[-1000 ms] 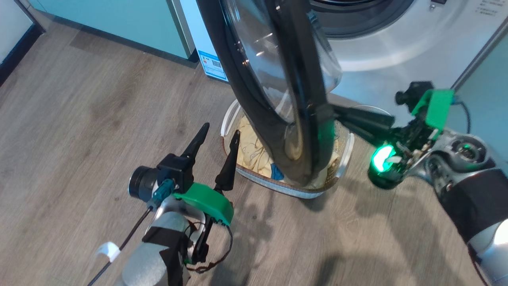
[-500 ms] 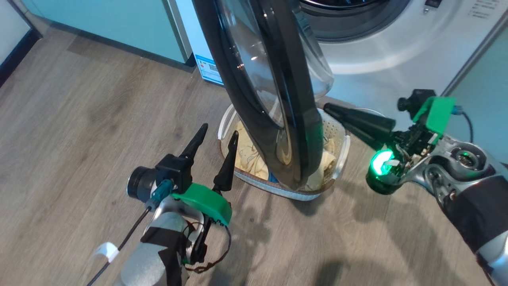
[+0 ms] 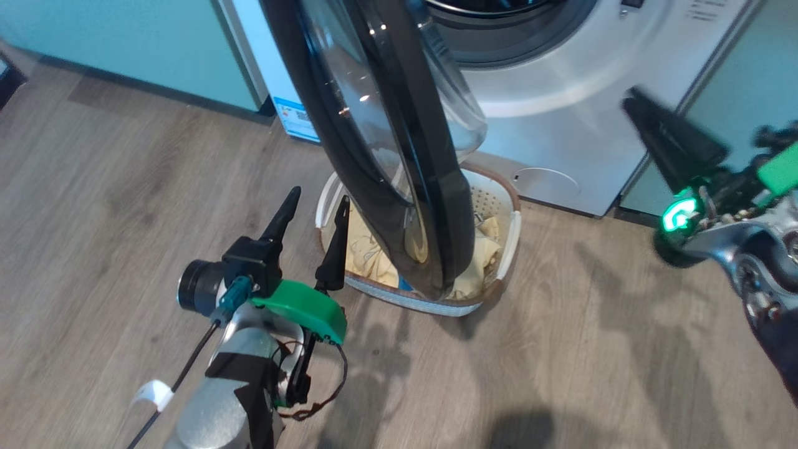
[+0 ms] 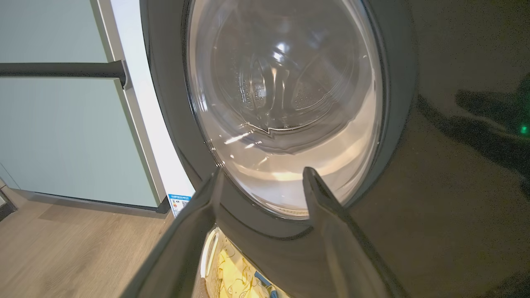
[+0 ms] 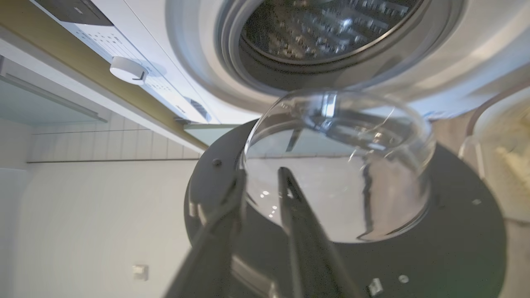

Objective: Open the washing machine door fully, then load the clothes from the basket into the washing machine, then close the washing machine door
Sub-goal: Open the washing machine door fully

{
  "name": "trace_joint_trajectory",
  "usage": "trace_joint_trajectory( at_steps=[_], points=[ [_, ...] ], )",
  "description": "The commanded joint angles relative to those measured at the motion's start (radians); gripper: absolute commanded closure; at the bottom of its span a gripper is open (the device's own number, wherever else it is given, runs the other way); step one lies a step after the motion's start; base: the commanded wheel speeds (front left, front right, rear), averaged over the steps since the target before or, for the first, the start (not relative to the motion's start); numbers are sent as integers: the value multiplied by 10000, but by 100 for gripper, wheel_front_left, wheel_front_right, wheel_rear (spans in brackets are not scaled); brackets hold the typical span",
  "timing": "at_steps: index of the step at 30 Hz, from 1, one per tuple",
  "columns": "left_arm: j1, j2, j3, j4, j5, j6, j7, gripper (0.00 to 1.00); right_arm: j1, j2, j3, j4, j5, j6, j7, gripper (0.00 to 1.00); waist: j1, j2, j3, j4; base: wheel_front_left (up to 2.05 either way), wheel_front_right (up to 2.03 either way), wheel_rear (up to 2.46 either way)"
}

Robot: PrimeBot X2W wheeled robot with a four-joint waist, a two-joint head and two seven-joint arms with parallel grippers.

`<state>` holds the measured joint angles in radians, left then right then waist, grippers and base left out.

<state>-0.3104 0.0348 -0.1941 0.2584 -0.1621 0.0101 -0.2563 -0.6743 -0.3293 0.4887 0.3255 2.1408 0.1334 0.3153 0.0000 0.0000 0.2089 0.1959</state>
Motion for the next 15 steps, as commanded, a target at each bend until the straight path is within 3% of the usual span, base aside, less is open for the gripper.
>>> trace_joint_trajectory(
  at_steps=[1, 7, 15],
  points=[
    [-96, 154, 371, -299, 92, -75, -55, 0, 39, -140, -175, -428, -404, -27, -341, 0, 0, 0, -57, -100, 0, 0, 0],
    [-18, 155, 572, -218, 234, -150, -55, 0, 862, -407, -982, -1239, -3036, -27, -2544, 0, 0, 0, -185, -440, 0, 0, 0],
    [186, 169, 942, -143, 387, -280, -55, 0, 2036, -1077, -1159, -1534, -6822, -27, -5440, 0, 0, 0, -504, -795, 0, 0, 0]
  ],
)
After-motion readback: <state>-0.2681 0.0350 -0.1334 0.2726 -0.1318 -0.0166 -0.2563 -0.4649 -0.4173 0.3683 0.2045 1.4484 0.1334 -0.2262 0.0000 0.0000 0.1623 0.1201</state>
